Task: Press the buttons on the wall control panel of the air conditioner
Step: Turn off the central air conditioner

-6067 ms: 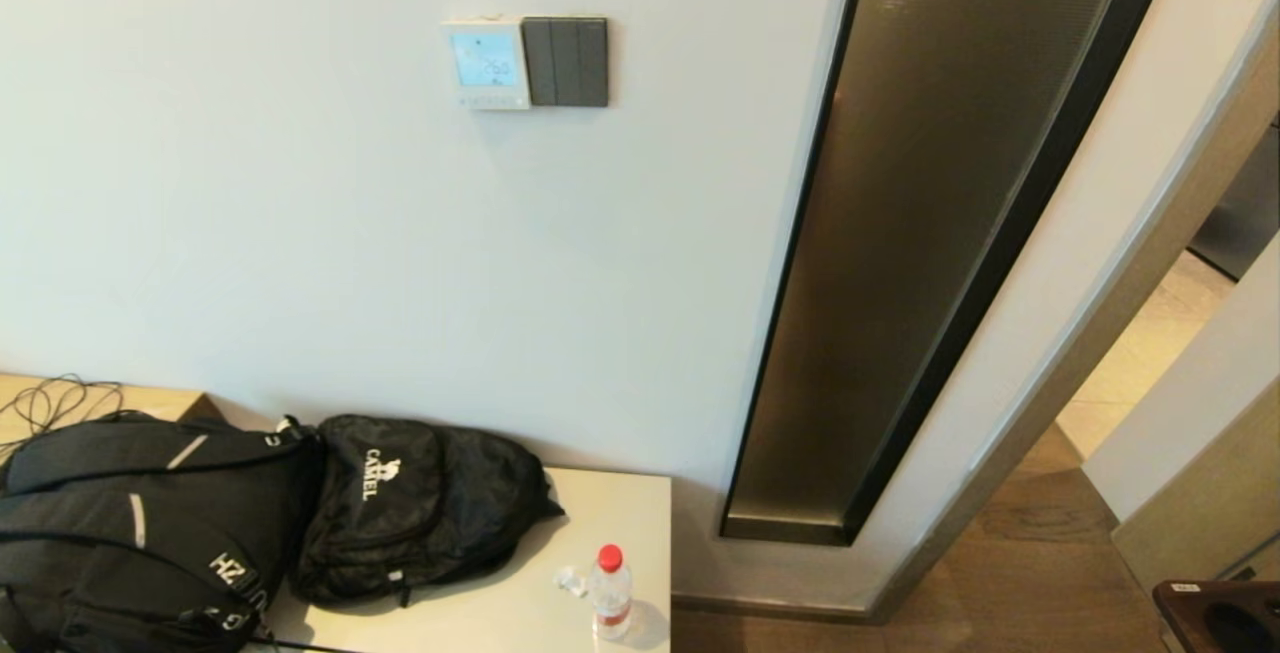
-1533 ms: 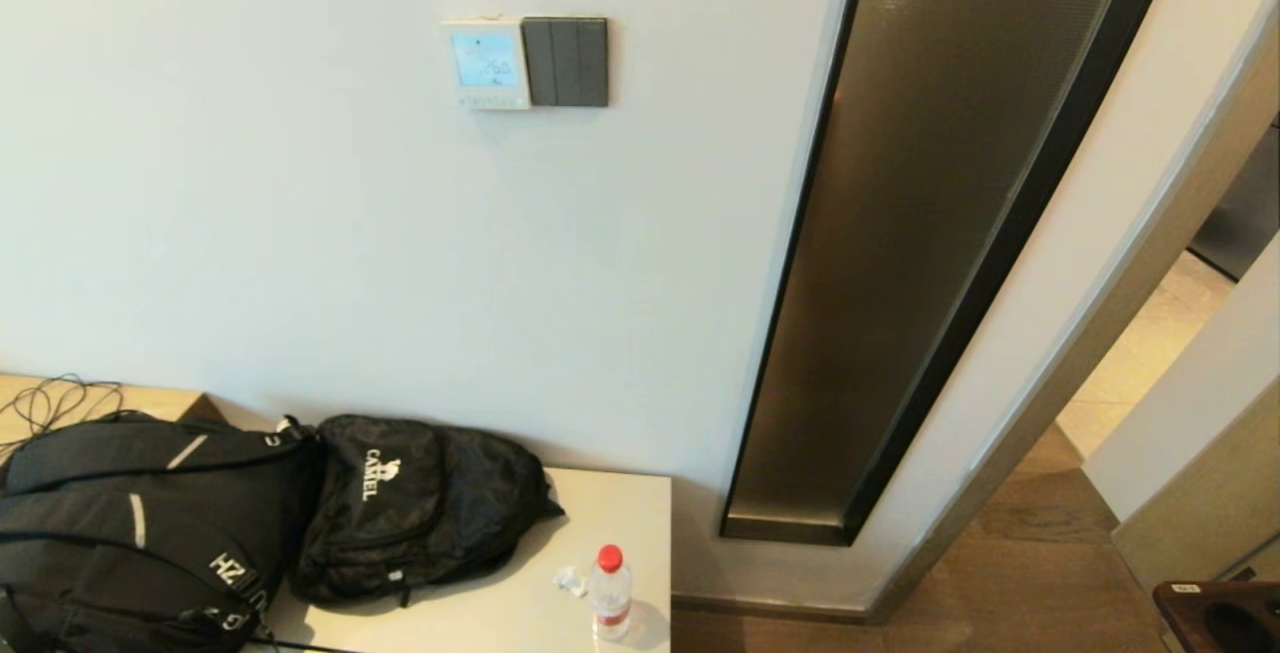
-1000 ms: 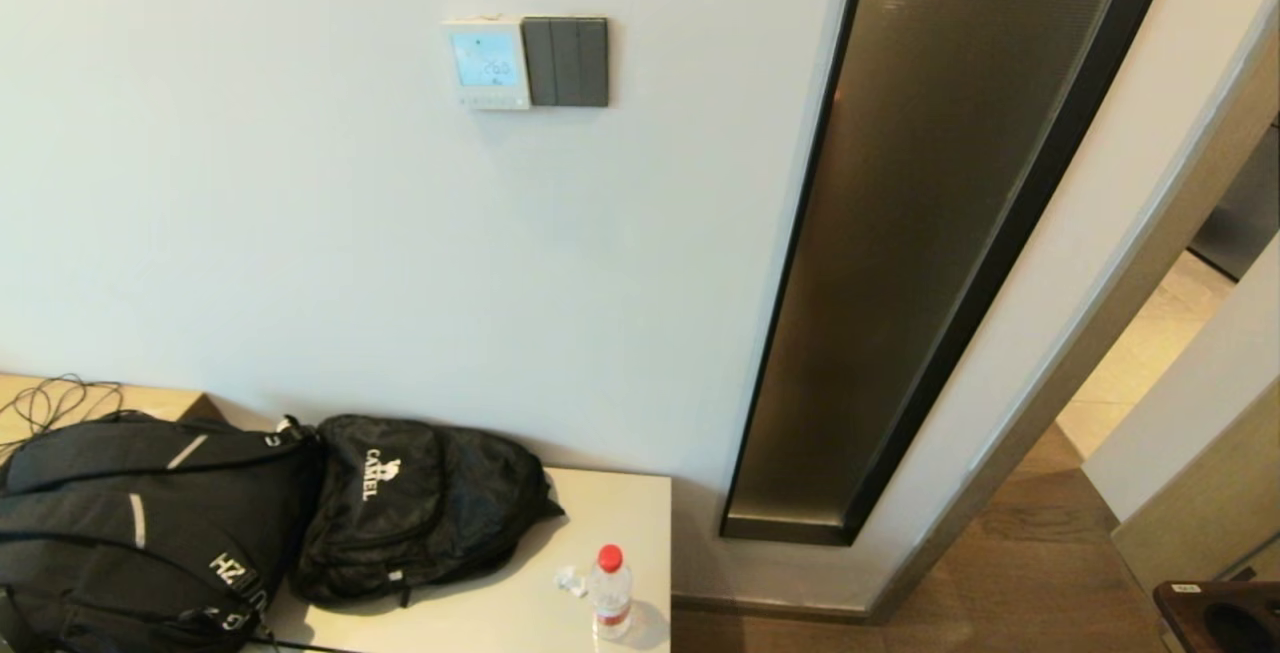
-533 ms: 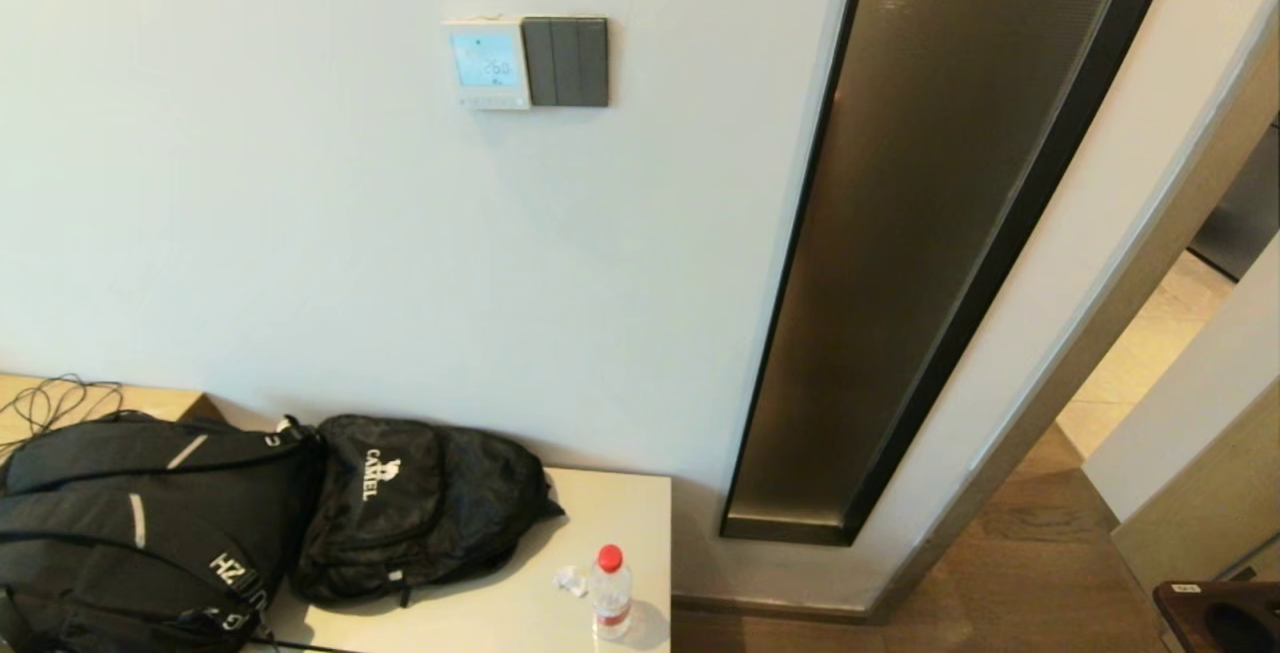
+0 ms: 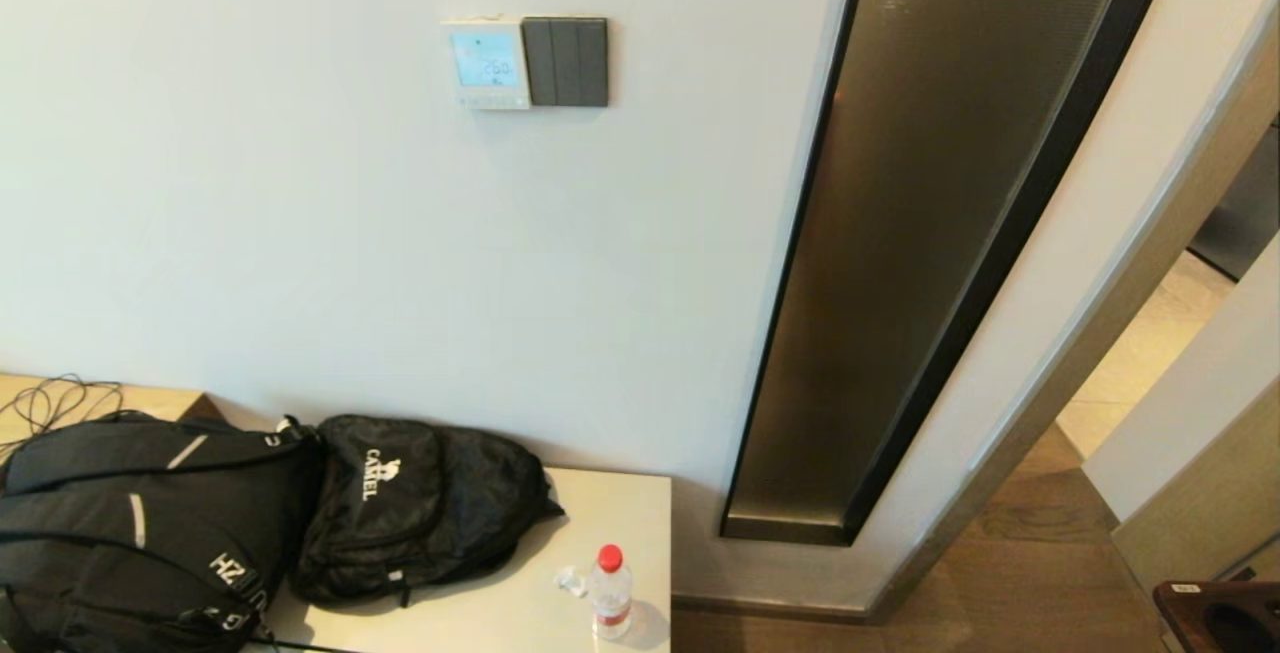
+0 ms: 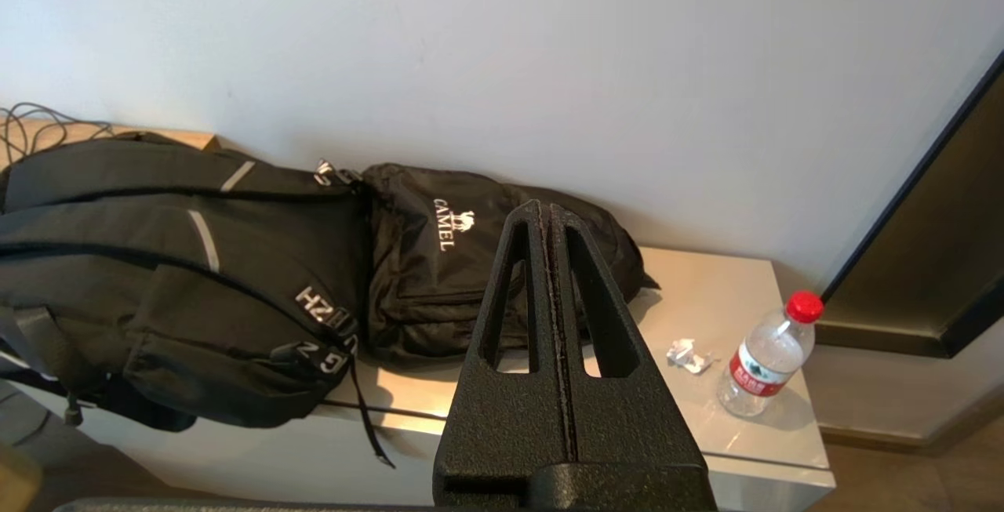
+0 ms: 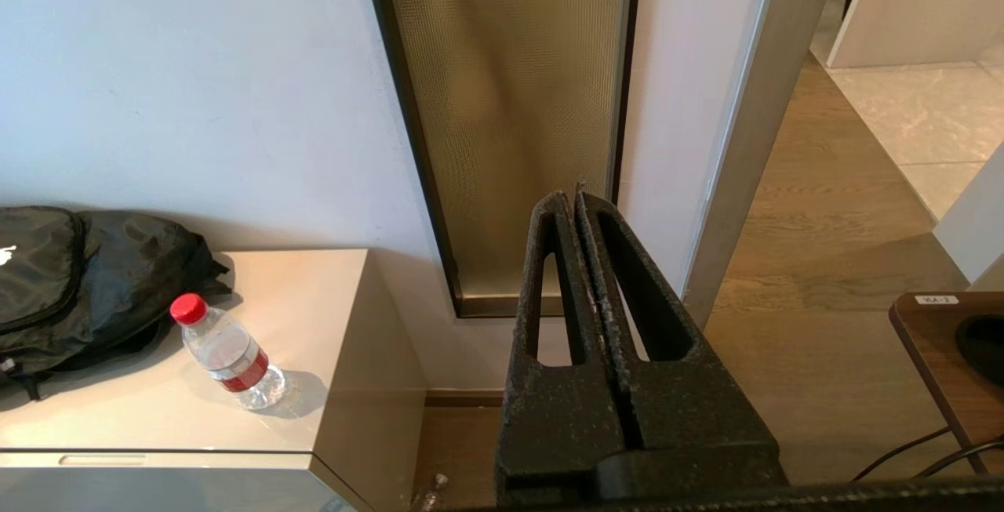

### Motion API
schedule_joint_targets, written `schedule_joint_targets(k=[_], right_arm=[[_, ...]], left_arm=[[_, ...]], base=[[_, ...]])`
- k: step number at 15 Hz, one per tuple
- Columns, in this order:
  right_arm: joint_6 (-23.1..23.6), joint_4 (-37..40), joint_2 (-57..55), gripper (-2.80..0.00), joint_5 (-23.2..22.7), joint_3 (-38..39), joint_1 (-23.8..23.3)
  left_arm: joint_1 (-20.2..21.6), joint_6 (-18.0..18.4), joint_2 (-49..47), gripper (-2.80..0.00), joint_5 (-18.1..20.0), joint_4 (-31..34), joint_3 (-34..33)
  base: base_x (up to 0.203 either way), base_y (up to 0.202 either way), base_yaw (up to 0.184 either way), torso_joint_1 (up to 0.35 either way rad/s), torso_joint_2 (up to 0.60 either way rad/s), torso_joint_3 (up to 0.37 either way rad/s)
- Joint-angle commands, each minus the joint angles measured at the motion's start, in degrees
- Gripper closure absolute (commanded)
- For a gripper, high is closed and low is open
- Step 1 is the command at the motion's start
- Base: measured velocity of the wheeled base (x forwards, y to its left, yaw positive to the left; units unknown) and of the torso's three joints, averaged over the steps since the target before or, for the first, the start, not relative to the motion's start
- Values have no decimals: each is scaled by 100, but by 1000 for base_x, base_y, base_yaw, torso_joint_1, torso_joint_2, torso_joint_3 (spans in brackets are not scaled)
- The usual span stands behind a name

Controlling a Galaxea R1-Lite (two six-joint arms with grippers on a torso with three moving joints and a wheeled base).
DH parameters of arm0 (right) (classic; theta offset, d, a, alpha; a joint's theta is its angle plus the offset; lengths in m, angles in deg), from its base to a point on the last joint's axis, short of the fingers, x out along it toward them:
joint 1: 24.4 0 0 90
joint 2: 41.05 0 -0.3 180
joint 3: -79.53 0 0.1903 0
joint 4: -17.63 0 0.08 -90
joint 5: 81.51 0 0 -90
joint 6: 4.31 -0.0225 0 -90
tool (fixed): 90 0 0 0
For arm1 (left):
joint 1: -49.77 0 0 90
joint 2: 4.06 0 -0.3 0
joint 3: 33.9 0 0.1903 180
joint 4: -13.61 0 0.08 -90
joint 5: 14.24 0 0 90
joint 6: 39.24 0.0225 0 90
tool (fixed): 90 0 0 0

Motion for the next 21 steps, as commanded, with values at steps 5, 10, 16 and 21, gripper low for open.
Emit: schedule_joint_targets(k=[5,10,16,21], right_arm=[[-1,-4,3,0,-2,18,0],[-1,-4,3,0,-2,18,0],[-1,-4,-6,0,-2,18,9],[-1,-4,-6,0,-2,18,0]], left_arm=[[2,-11,9,0,36,-34,-16],[7,47,18,0,36,-42,-2],[-4,-108,-685,0,81,-85,962],[-134,-149,-2549,0,148,-900,2477]], base=[[0,0,0,0,0,0],[0,0,0,0,0,0],[0,0,0,0,0,0],[0,0,0,0,0,0]])
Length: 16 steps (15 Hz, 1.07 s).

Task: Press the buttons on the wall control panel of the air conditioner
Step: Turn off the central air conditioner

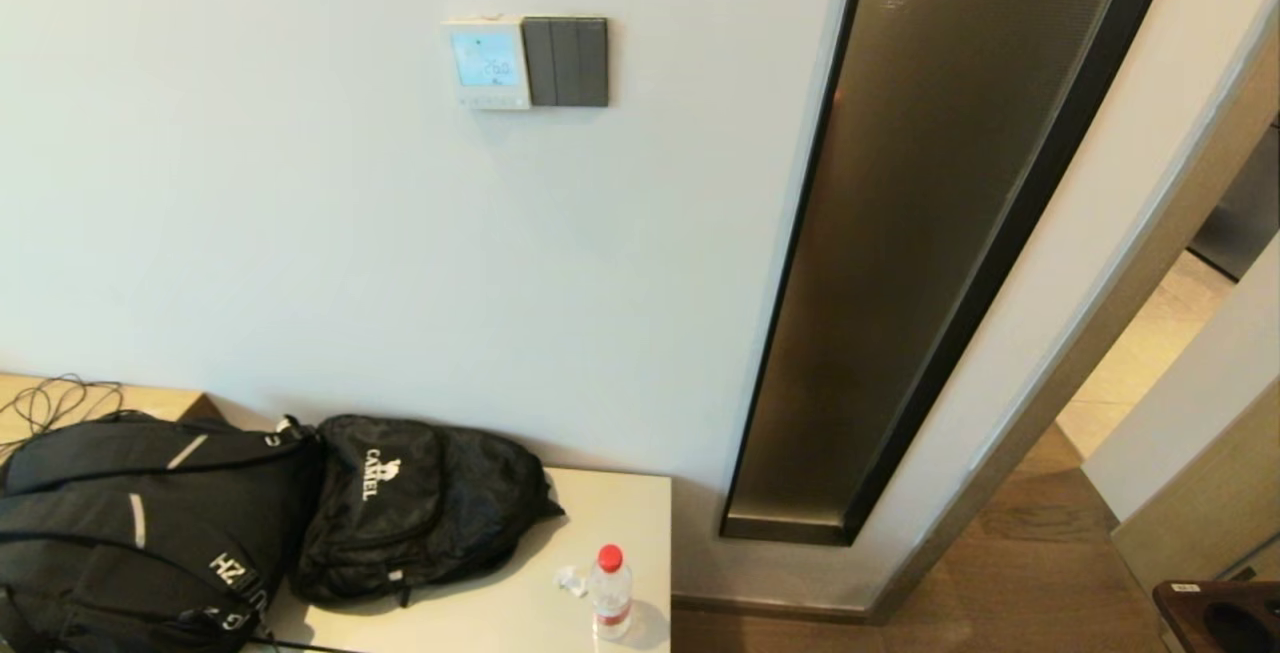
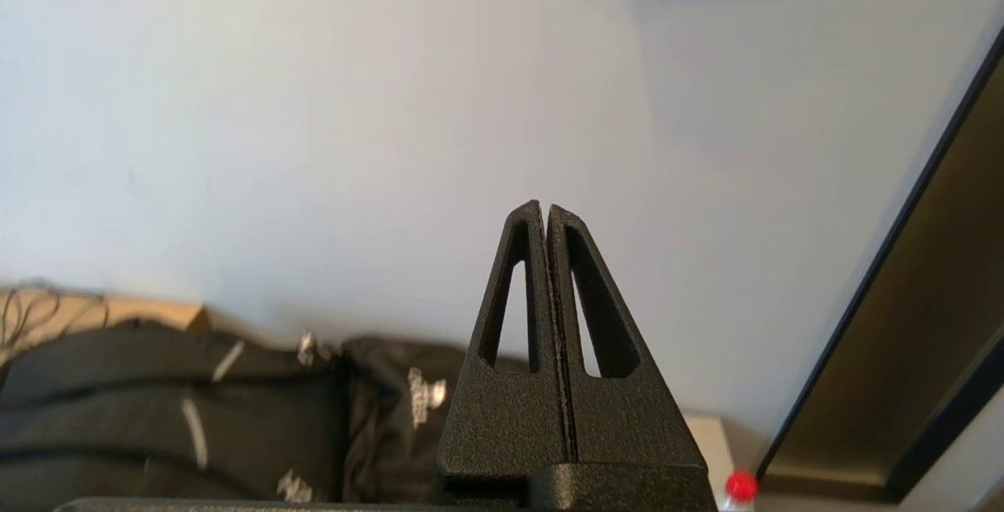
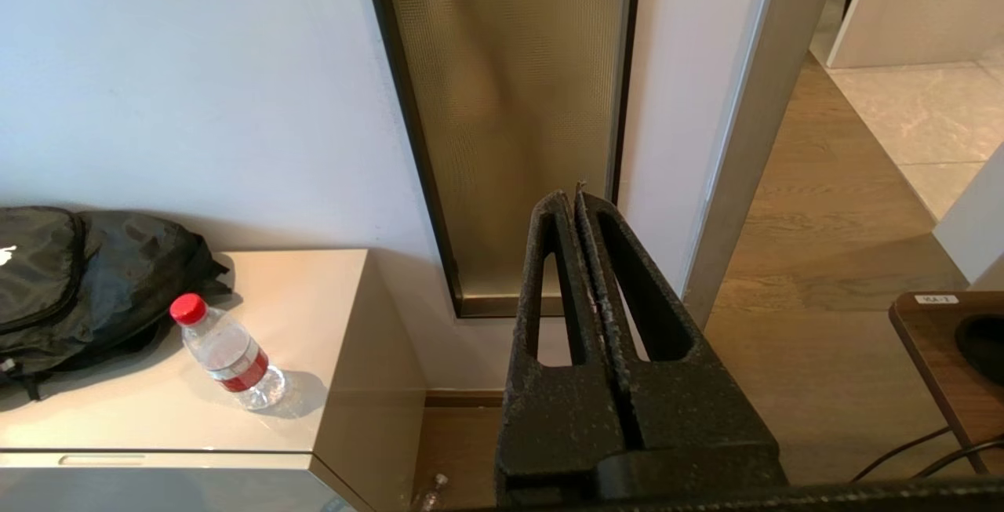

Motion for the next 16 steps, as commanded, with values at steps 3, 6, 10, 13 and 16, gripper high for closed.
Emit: schedule_joint_targets(k=[3,6,10,13,16], right_arm=[[0,-2,-6,0,-2,18,-6],[0,-2,-6,0,-2,18,-6],[0,15,-6,0,-2,18,3],[0,-2,-6,0,-2,18,2],[0,15,-6,0,-2,18,-2]], left_arm=[[-43,-133,-1941,0,430,-366,1389],[-143,-200,-2788,0,589,-608,2239],[-1102,-208,-3713,0,88,-684,2937],[-2061,-178,-4599,0,-780,-1036,3361],[-2328,-161,-5592,0,-1056,-1341,4090]], base=[[0,0,0,0,0,0],[0,0,0,0,0,0],[0,0,0,0,0,0],[0,0,0,0,0,0],[0,0,0,0,0,0]])
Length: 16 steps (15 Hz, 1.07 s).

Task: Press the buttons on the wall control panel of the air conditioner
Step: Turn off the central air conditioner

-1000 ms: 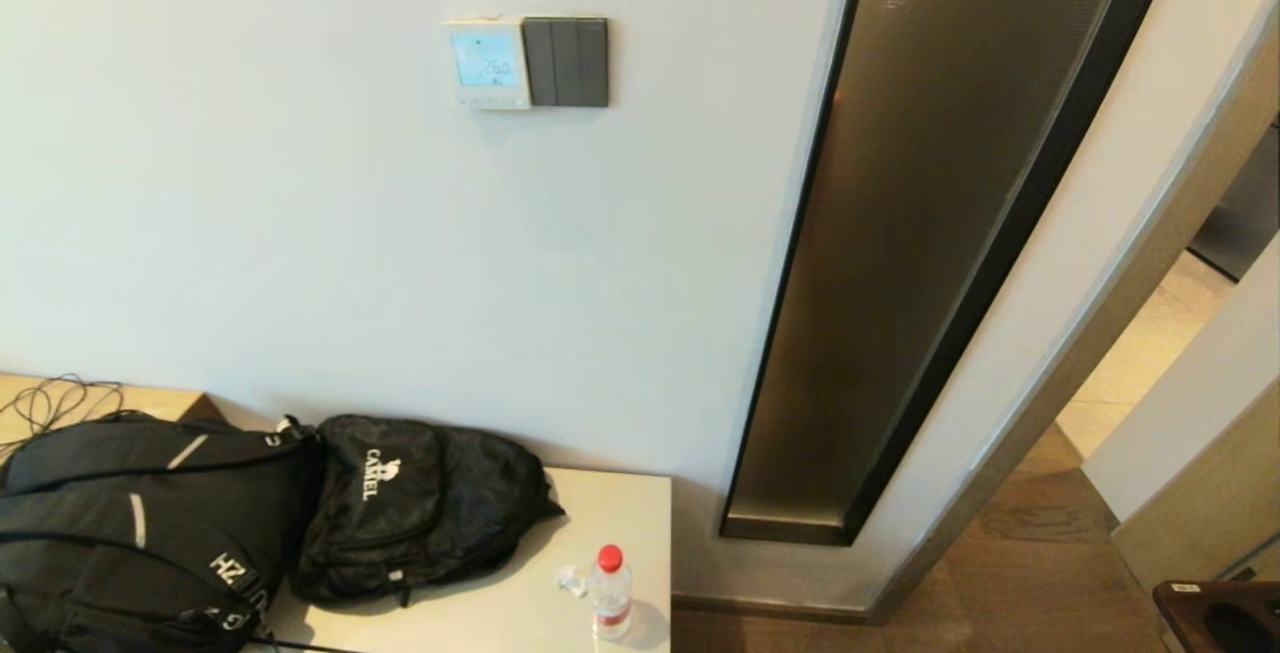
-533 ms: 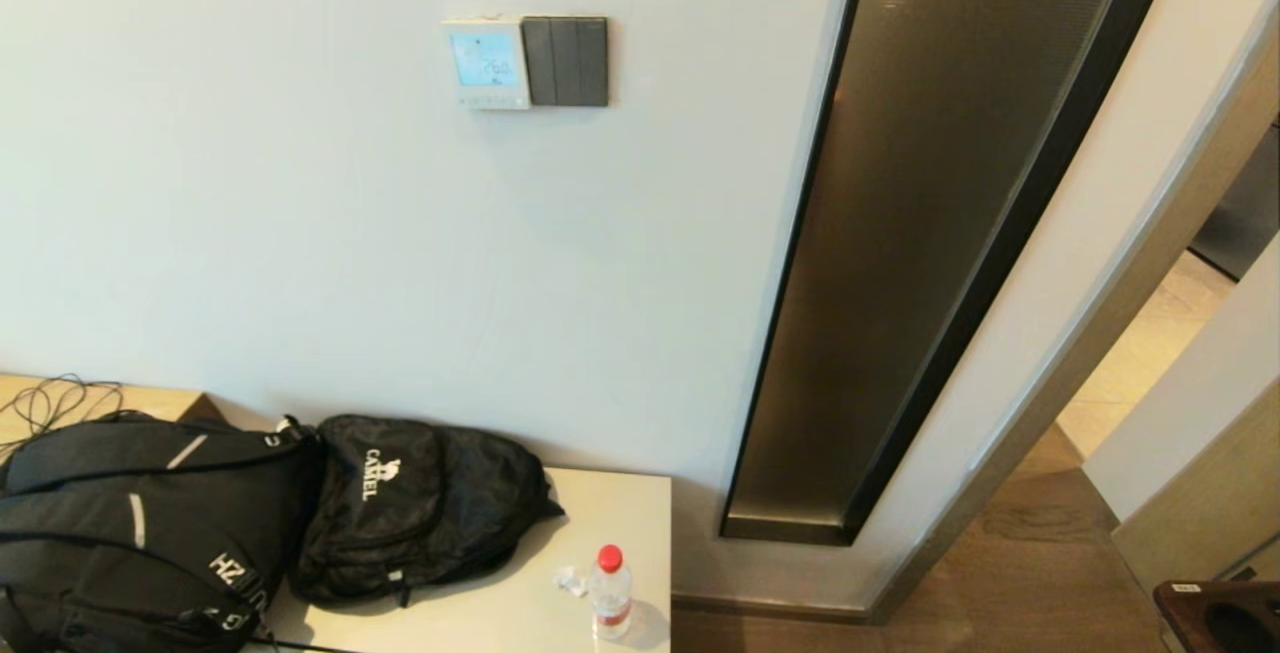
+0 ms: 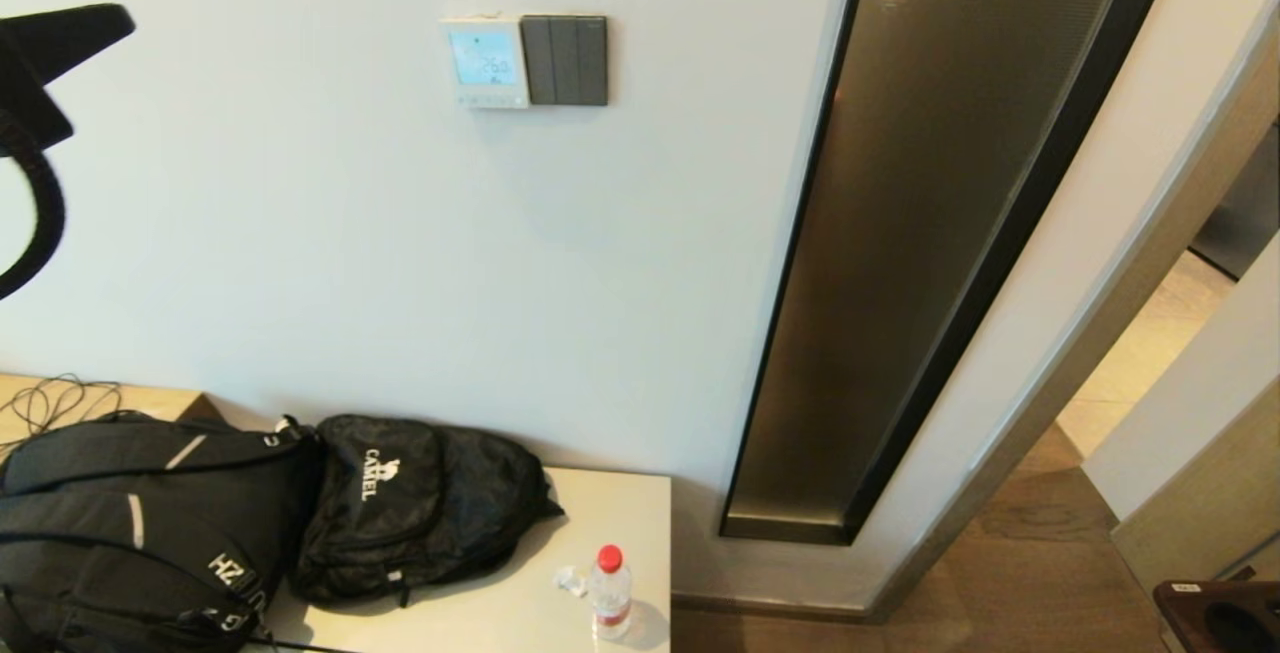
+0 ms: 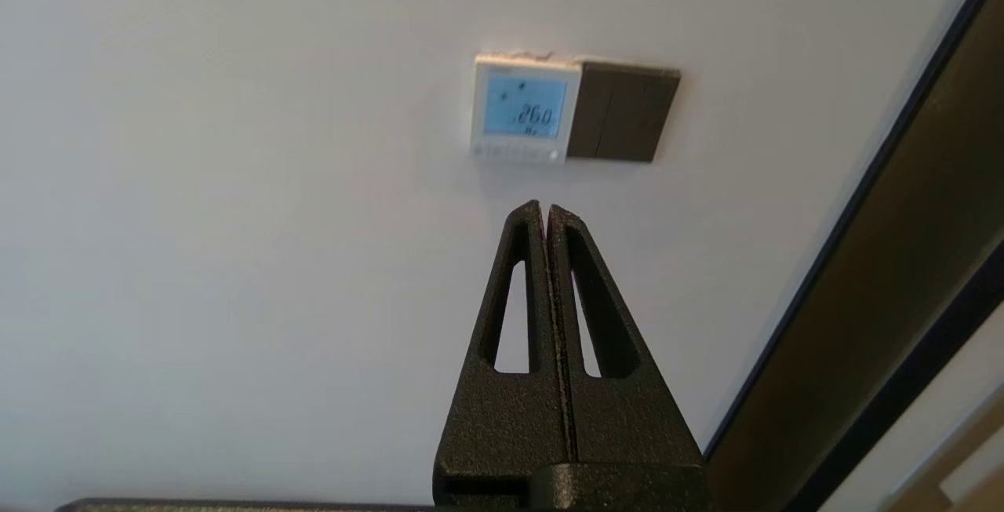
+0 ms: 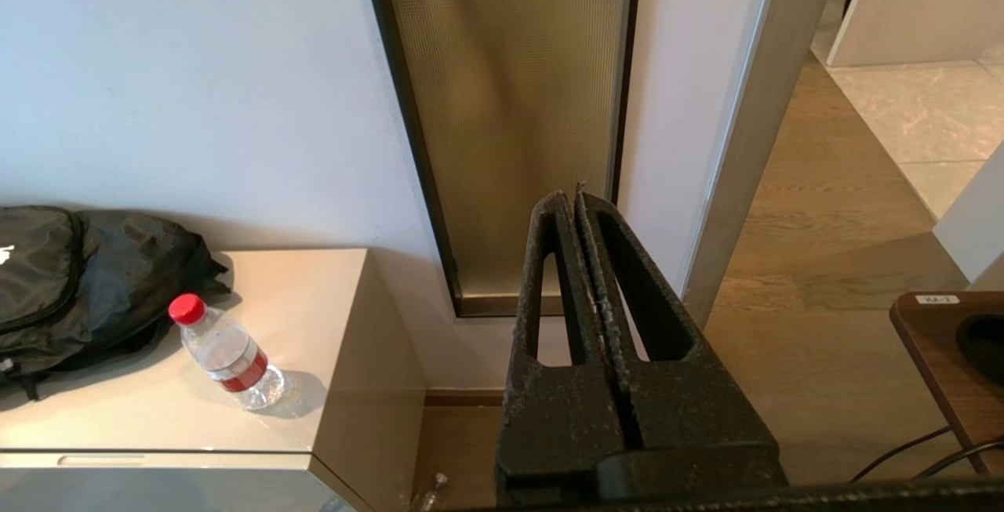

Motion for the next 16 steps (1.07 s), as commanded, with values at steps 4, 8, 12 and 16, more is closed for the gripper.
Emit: schedule_joint_targets(k=[4,8,12,16], right_arm=[[9,2,-6,0,-2,18,3],[9,2,-6,0,-2,18,3],[9,2,-6,0,-2,9,1],[9,2,-4,0,-2,9,1]], left_arm=[[-352,-14,-2061,0,-83,-358,1360],[-612,7,-3520,0,-82,-897,1999],[-656,12,-4790,0,-104,-1124,3222],[-589,13,-5564,0,-157,-1106,3977]], base=[[0,0,0,0,0,0],[0,0,0,0,0,0],[0,0,0,0,0,0],[0,0,0,0,0,0]])
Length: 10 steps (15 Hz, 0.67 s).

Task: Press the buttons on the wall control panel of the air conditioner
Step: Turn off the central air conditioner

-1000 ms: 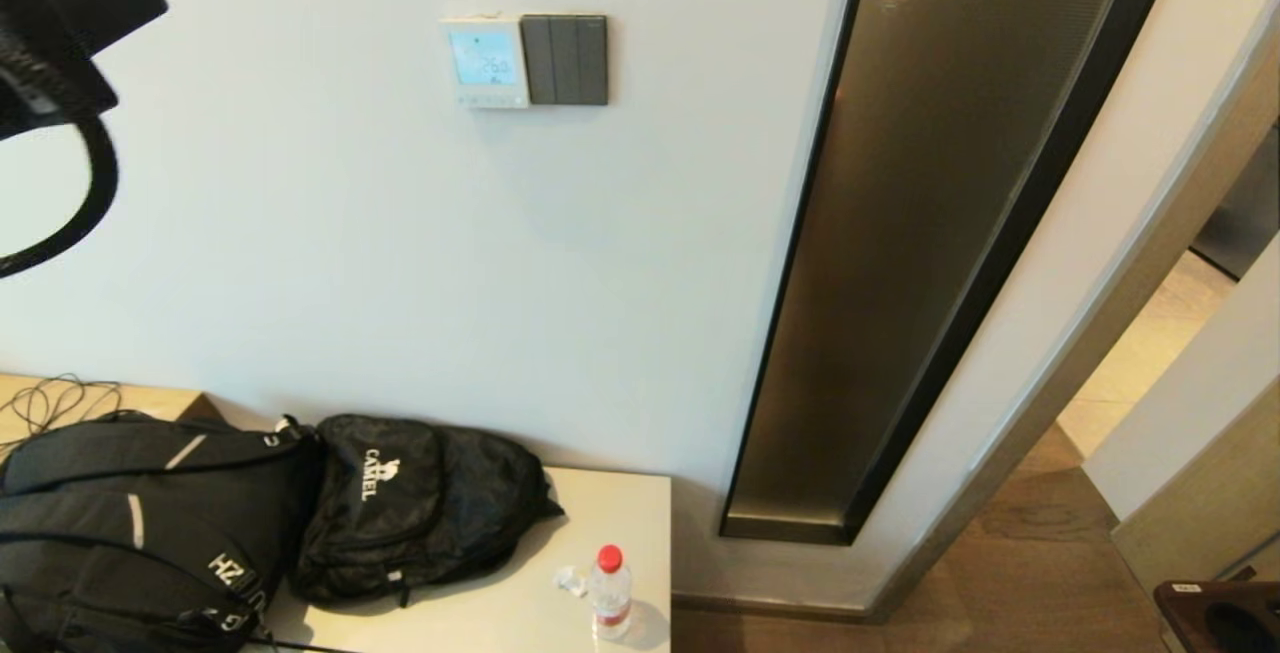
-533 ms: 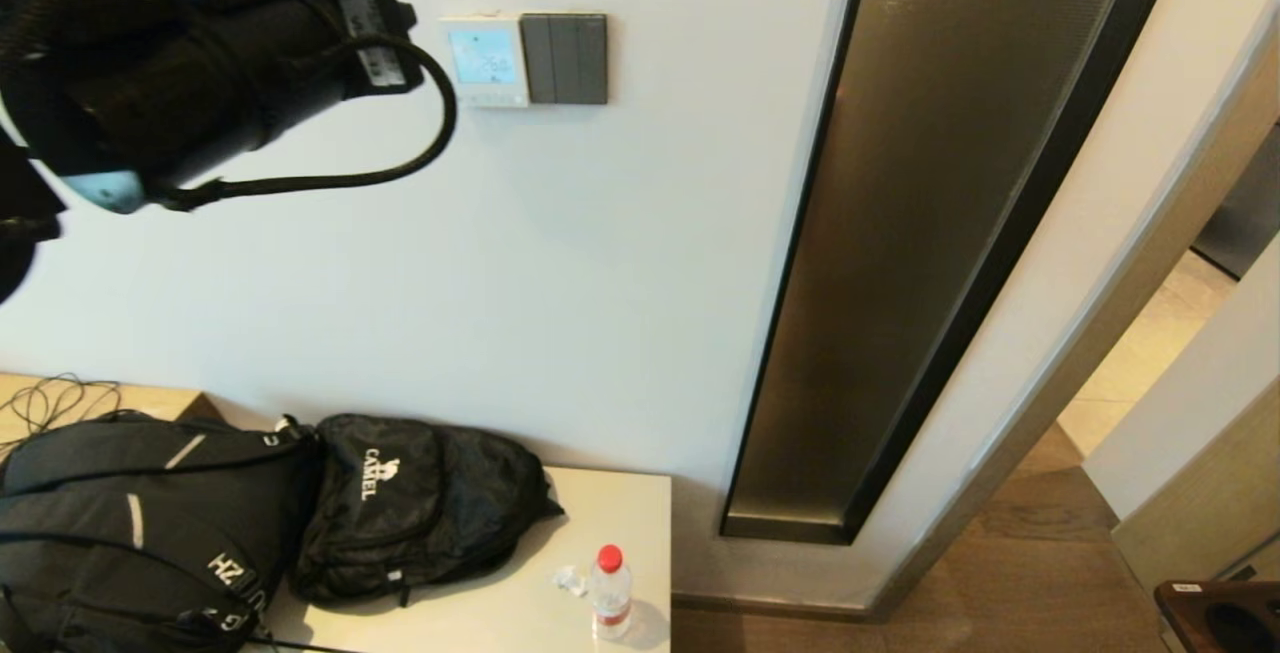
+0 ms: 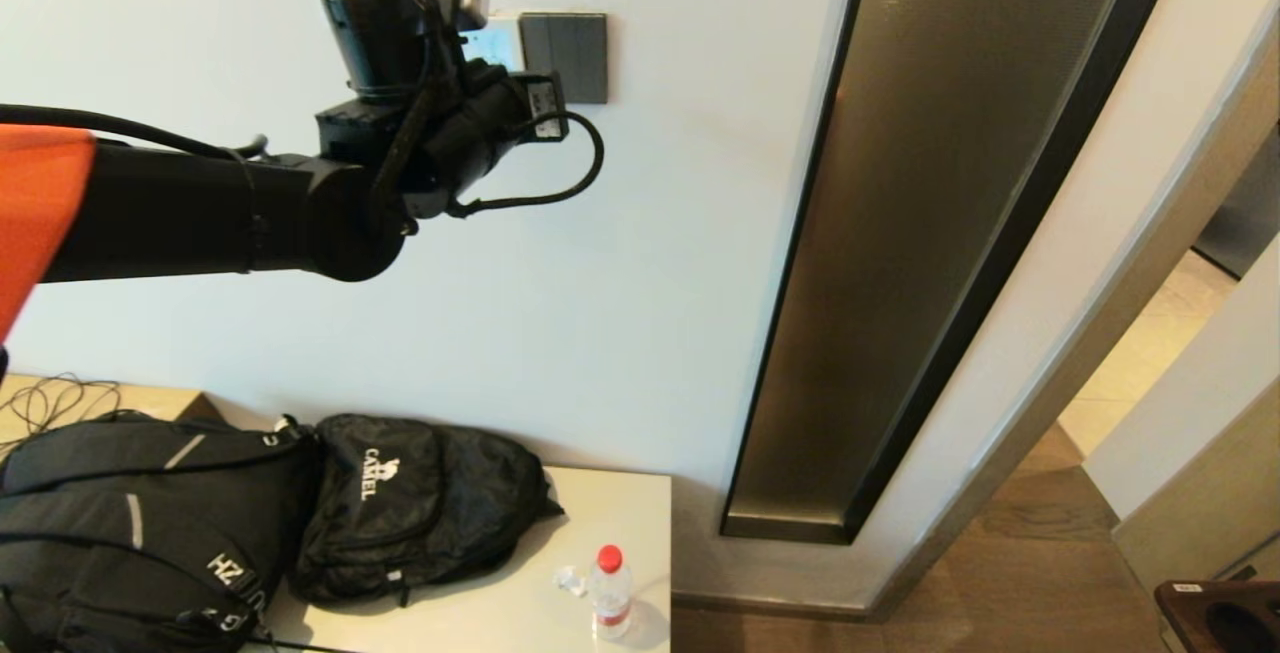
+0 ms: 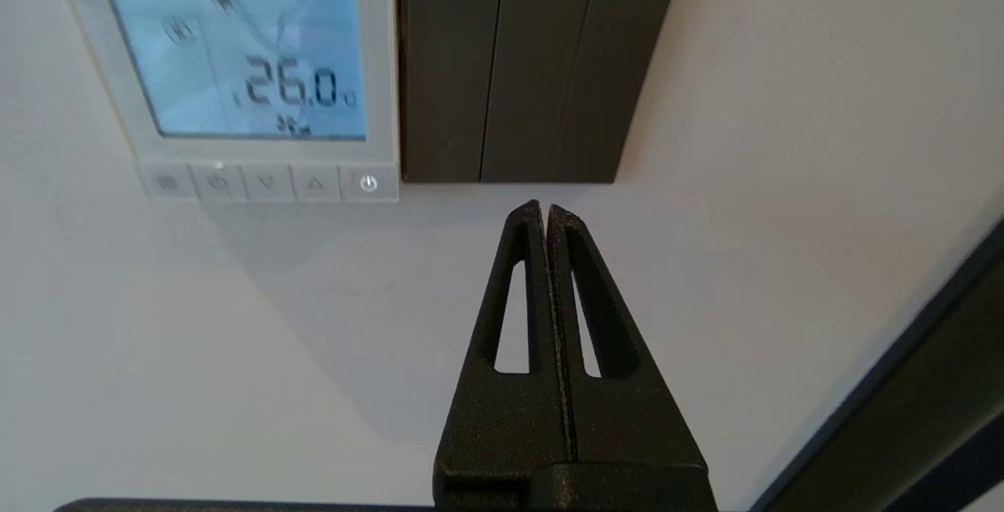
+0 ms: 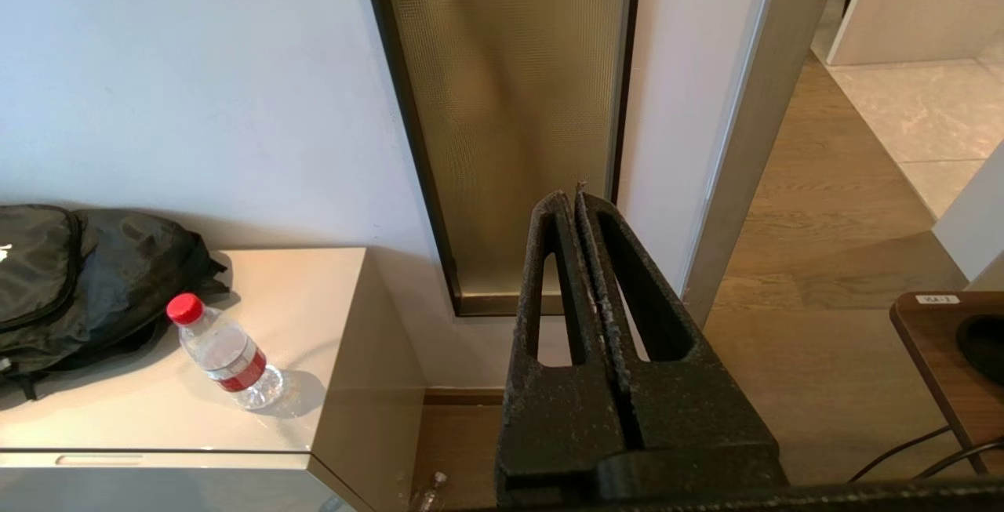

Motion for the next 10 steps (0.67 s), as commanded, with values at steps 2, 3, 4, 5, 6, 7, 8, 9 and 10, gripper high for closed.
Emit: schedule_joint_targets(k=[2,3,4,5,6,7,8,9,10], right_arm=[[0,-2,2,0,-2,9,-2],[0,-2,3,0,-2,9,5],[0,-2,-6,0,-2,9,-2],[7,-2,-6,0,-2,9,-2],[0,-2,-6,0,-2,9,-2],[0,-2,-6,0,-2,9,-2],[0,-2,3,0,1,9,-2],[0,-2,-4,0,-2,9,-2],[0,-2,-6,0,-2,9,-2]], left_arm=[[89,-6,-631,0,-24,-15,332],[124,-6,-741,0,-31,-18,472],[186,-6,-831,0,-35,-7,640],[250,-6,-909,0,-38,13,802],[332,-6,-970,0,-72,77,951],[397,-6,-988,0,-138,149,1025],[455,-6,-998,0,-141,153,1064],[515,-6,-998,0,-141,168,1087],[563,-6,-1000,0,-141,170,1101]], base=[[0,0,0,0,0,0],[0,0,0,0,0,0],[0,0,0,0,0,0],[0,0,0,0,0,0],[0,0,0,0,0,0],[0,0,0,0,0,0],[0,0,0,0,0,0],[0,0,0,0,0,0],[0,0,0,0,0,0]])
